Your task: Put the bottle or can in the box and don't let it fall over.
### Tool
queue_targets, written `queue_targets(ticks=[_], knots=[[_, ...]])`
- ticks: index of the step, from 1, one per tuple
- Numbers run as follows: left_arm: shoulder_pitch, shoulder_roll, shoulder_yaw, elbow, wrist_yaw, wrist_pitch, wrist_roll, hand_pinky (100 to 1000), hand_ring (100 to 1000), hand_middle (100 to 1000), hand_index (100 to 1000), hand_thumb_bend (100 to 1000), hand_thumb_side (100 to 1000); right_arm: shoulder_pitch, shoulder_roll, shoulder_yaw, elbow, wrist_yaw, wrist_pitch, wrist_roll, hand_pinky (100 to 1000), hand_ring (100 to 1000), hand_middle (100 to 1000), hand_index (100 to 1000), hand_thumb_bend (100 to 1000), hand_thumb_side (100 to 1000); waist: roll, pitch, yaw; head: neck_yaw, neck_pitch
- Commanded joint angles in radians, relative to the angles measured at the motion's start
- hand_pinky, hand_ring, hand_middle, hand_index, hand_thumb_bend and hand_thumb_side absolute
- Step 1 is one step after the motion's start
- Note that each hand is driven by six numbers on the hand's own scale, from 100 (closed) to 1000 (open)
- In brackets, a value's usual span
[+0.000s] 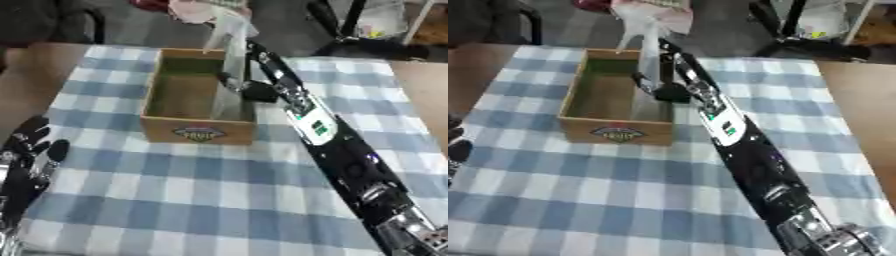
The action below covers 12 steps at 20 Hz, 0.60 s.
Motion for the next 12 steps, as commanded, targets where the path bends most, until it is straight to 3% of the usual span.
queue_targets(ticks=[1, 6, 12], knots=[[-0.001, 0.025, 0.013, -0.017, -0.001, 0.0, 0.01, 934, 943, 888, 959, 619, 639, 0.048, -0.09, -0.001, -0.132, -0.1, 0.024, 0.011, 1000, 832, 914, 1000, 341, 468, 0.001, -0.021, -0.017, 0.022, 0.002], [0.009, 0.034, 0.022, -0.016, -0.007, 0.003, 0.019, 935, 943, 889, 959, 618, 641, 0.265, -0.168, -0.036, -0.383, -0.267, 0.074, 0.015, 1000, 819, 892, 1000, 323, 477, -0.007, -0.024, -0.068, 0.057, 0.009], [0.008, 0.033, 0.019, -0.014, -0.003, 0.002, 0.02, 935, 943, 889, 958, 616, 643, 0.511, -0.161, -0.132, -0.622, -0.338, 0.102, -0.033, 989, 795, 852, 1000, 289, 446, -0.012, -0.026, -0.105, 0.079, 0.003]])
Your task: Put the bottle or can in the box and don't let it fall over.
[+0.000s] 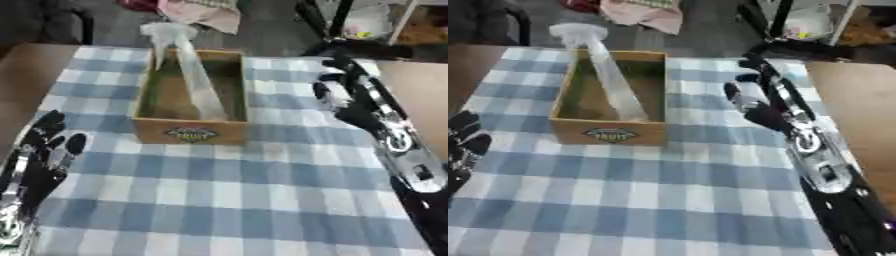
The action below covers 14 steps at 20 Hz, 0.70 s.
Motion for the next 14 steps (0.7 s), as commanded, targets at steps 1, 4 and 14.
queue_targets(ticks=[1, 4, 14], knots=[[-0.008, 0.022, 0.002, -0.014, 0.002, -0.002, 0.003, 934, 943, 889, 958, 612, 643, 0.072, 0.005, -0.061, -0.119, -0.023, 0.011, -0.038, 987, 789, 840, 1000, 279, 435, 0.003, -0.016, -0.012, 0.011, 0.0], [-0.01, 0.019, -0.005, -0.013, 0.008, -0.005, 0.001, 934, 943, 889, 957, 611, 648, 0.173, 0.074, -0.101, -0.172, -0.013, 0.015, -0.076, 985, 785, 835, 1000, 266, 423, 0.008, -0.014, -0.023, 0.013, -0.001], [0.004, 0.02, -0.013, -0.008, 0.014, -0.007, -0.003, 934, 943, 889, 958, 610, 654, 0.265, 0.177, -0.114, -0.168, 0.004, 0.032, -0.116, 968, 770, 824, 1000, 218, 384, 0.016, -0.023, -0.044, 0.008, 0.013]])
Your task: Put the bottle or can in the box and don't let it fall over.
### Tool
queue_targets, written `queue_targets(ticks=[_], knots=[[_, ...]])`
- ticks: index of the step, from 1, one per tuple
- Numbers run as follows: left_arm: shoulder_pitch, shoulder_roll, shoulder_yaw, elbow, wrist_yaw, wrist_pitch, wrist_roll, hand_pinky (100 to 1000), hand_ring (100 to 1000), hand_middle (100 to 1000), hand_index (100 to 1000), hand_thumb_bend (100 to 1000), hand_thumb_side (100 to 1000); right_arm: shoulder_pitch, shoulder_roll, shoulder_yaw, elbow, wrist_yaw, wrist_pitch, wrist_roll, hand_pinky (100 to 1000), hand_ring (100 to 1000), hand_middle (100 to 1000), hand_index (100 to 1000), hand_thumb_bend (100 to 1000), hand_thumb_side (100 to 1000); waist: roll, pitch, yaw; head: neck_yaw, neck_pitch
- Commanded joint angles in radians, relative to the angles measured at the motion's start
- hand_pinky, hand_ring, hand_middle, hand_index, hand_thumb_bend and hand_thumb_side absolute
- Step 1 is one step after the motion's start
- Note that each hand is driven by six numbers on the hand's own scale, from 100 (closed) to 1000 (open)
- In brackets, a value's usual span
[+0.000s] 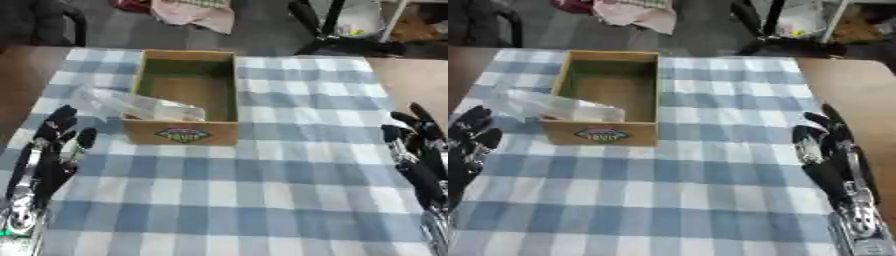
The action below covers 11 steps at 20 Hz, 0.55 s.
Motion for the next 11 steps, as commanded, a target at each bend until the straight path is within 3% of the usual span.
queue_targets(ticks=[1, 11], knots=[[-0.005, 0.018, -0.003, -0.009, 0.002, -0.005, -0.004, 934, 943, 889, 958, 607, 656, -0.007, -0.001, -0.003, -0.012, 0.002, 0.0, -0.006, 966, 769, 822, 1000, 205, 387, 0.003, -0.02, -0.002, -0.001, 0.01], [0.0, 0.021, -0.004, -0.008, 0.001, -0.005, -0.007, 934, 944, 896, 957, 612, 657, -0.013, 0.005, -0.004, -0.012, 0.007, -0.003, -0.01, 966, 767, 821, 1000, 209, 379, 0.005, -0.021, -0.01, 0.002, 0.014]])
